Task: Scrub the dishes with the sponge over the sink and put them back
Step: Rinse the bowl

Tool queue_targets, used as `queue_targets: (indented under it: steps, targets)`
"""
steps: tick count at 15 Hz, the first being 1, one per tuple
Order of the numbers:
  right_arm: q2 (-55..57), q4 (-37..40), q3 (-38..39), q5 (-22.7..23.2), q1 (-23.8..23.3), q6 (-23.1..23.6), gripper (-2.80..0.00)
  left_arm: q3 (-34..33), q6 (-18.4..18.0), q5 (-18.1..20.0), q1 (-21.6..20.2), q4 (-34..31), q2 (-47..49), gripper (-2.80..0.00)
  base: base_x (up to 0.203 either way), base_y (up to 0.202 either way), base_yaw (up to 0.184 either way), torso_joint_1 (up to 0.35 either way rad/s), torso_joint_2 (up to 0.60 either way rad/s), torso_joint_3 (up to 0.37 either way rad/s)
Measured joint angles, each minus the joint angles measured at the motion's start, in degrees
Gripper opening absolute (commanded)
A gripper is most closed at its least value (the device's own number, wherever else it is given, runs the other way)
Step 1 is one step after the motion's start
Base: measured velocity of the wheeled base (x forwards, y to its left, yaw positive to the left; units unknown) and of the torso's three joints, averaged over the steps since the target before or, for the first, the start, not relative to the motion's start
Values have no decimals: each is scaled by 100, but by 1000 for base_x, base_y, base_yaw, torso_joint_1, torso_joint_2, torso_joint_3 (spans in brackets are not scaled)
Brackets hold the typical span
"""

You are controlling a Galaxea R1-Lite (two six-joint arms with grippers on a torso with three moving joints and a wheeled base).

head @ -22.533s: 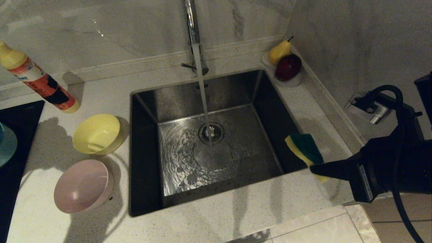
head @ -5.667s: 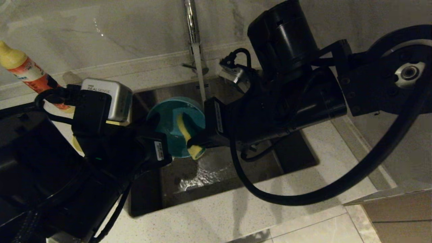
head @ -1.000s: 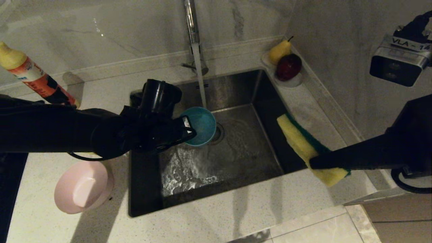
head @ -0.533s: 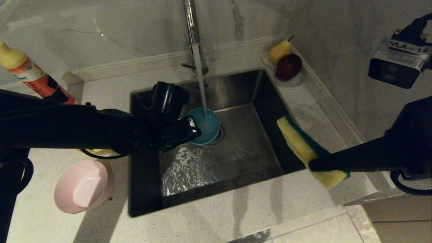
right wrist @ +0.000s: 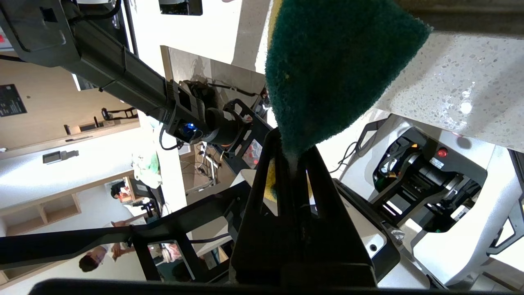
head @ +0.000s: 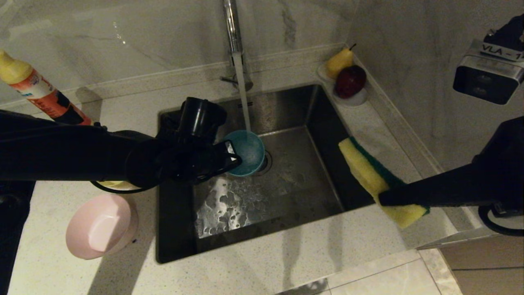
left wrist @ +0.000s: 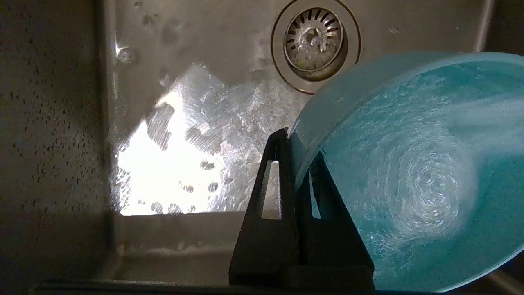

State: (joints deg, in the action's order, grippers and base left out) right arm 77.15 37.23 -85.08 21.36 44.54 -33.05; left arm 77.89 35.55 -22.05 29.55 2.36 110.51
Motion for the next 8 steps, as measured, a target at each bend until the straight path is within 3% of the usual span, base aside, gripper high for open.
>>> queue_targets:
  steps: [5,8]
  targets:
    - [-8,2,56,-4,0,-3,-280,-241,99,-108,2,84,-196,-280,0,0,0,0,0,0]
    - [0,-2,160,-3,0,-3,-280,-592,149,-648,-33,558,-508,-280,0,0,0,0,0,0]
